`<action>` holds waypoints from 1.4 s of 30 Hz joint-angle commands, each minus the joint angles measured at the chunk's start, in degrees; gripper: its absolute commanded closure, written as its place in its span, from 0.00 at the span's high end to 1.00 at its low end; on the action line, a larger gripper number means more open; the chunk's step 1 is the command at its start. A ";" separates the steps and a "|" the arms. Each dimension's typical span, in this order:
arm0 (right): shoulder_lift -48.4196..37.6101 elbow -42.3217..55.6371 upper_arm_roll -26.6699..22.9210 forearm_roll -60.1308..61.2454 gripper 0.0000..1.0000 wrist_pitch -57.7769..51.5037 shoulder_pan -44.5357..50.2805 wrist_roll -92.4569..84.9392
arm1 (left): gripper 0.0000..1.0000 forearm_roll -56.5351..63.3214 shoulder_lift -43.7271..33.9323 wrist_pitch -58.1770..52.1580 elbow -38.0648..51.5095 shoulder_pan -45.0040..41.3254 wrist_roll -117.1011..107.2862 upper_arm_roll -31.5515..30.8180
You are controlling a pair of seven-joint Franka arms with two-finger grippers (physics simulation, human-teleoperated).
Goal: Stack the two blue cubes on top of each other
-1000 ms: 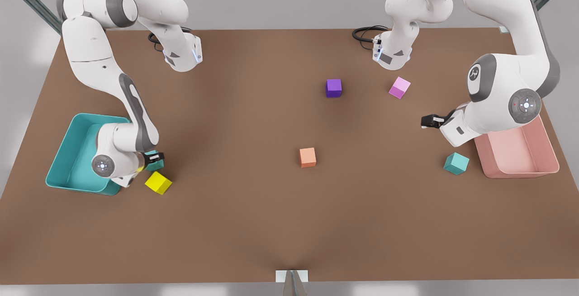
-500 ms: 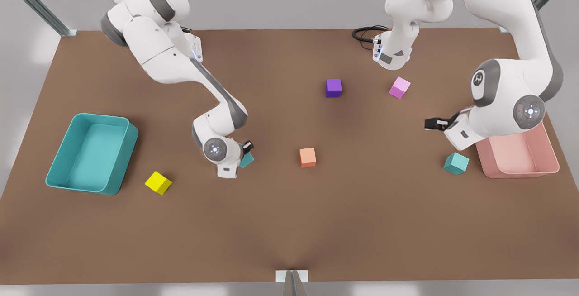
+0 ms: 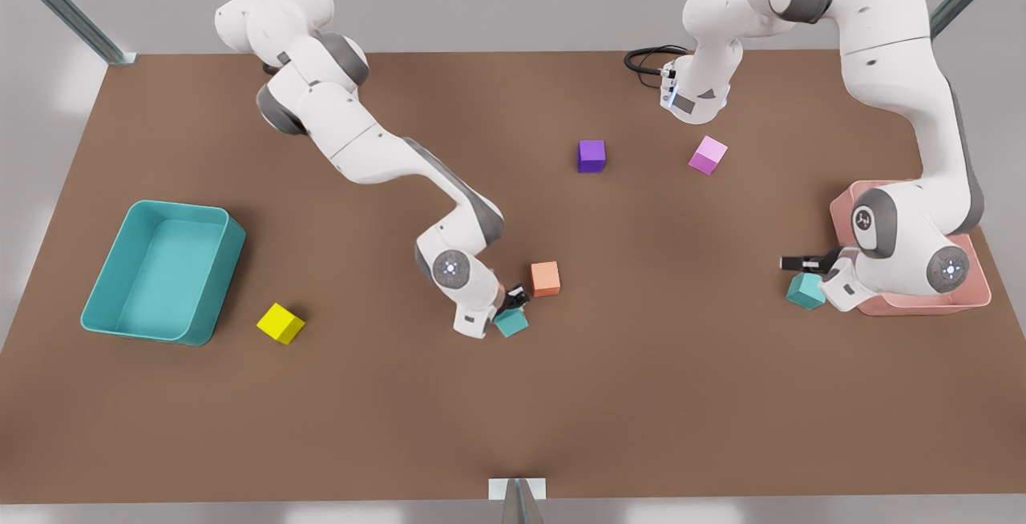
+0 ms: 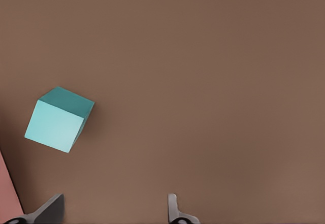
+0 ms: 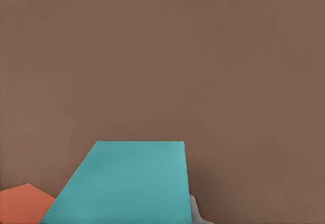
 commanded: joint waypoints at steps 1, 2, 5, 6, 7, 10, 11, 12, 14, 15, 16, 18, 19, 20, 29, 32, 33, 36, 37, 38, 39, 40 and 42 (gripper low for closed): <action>0.08 0.30 0.11 -0.95 0.55 3.58 0.38 16.84 | 1.00 0.78 1.36 13.39 -0.71 0.55 30.80 1.43; 0.17 0.82 0.11 -0.87 0.57 3.58 0.55 16.84 | 1.00 0.78 1.98 14.09 -0.71 0.55 31.15 1.52; 0.17 1.09 0.11 -0.60 1.00 3.49 0.64 16.84 | 1.00 0.96 2.95 15.06 -1.14 0.64 35.54 1.52; 0.08 1.09 0.11 -0.60 1.00 3.49 0.55 16.84 | 1.00 0.96 3.39 15.85 -1.85 0.90 39.84 1.52; 0.08 1.09 0.11 -0.60 1.00 3.49 0.55 16.84 | 1.00 0.96 3.91 15.94 -1.85 1.08 43.10 1.61; -0.36 2.23 0.46 -0.07 1.00 2.18 0.29 16.84 | 1.00 3.77 5.50 18.75 -1.85 2.22 43.46 1.61; -1.14 2.32 0.81 0.01 1.00 0.43 -0.15 16.92 | 1.00 3.77 5.58 19.54 -1.85 2.57 43.46 1.78; -3.43 2.32 1.25 6.15 1.00 -2.82 -1.12 17.89 | 1.00 3.86 6.29 19.63 -1.85 2.57 43.46 1.78; -8.97 5.22 1.25 9.85 1.00 -17.93 -3.93 18.59 | 1.00 4.47 6.90 20.68 -1.85 2.57 43.46 1.87; -11.51 8.12 1.25 11.26 1.00 -27.08 -6.12 18.59 | 1.00 4.39 7.52 21.03 -1.85 2.75 43.28 1.87; -13.62 9.35 1.25 13.10 1.00 -33.22 -9.19 18.24 | 1.00 4.30 8.13 21.12 -1.85 2.75 43.11 1.87; -15.47 9.79 0.64 13.99 1.00 -44.12 -16.66 13.77 | 1.00 4.12 8.75 21.74 -1.94 2.75 43.02 1.87; -15.47 9.61 0.03 11.53 1.00 -50.38 -22.82 8.67 | 1.00 3.86 8.84 22.00 -3.43 2.75 42.49 1.87; -15.12 9.00 -2.52 6.79 1.00 -52.49 -25.46 4.98 | 1.00 3.86 8.84 22.09 -3.87 2.75 42.40 1.87; -34.37 6.10 -6.92 -6.93 1.00 -67.96 -27.49 -10.67 | 1.00 3.86 12.00 24.55 -4.22 3.63 42.31 1.87; -34.72 5.57 -6.39 -8.86 1.00 -67.96 -27.40 -9.88 | 1.00 3.86 12.97 24.99 -4.22 3.89 42.31 1.87; -34.72 5.57 -6.39 -8.60 1.00 -68.05 -27.40 -9.88 | 1.00 3.86 13.14 25.60 -4.22 3.98 42.31 1.87; -36.83 3.12 -6.48 -8.77 1.00 -67.35 -28.01 -6.90 | 0.70 3.86 13.58 25.60 -4.22 3.72 42.31 1.87; -38.59 0.39 -6.48 -8.95 1.00 -65.06 -28.01 -6.90 | 0.62 3.86 13.49 25.52 -4.22 3.63 42.31 1.87; -38.85 0.21 -6.48 -8.78 1.00 -64.71 -27.93 -6.90 | 0.62 3.86 13.32 25.52 -4.22 3.63 42.31 1.87; -38.85 0.21 -6.48 -8.69 1.00 -64.45 -27.93 -6.90 | 0.62 3.86 13.23 25.52 -4.22 3.63 42.23 1.78; -38.85 0.04 -6.48 -8.60 1.00 -64.44 -27.93 -6.90 | 0.62 3.86 11.65 24.82 -4.22 3.10 38.72 1.61; -38.85 -0.05 -6.48 -8.51 1.00 -64.36 -27.84 -6.90 | 0.62 4.03 6.03 19.37 -4.22 -1.64 26.33 0.99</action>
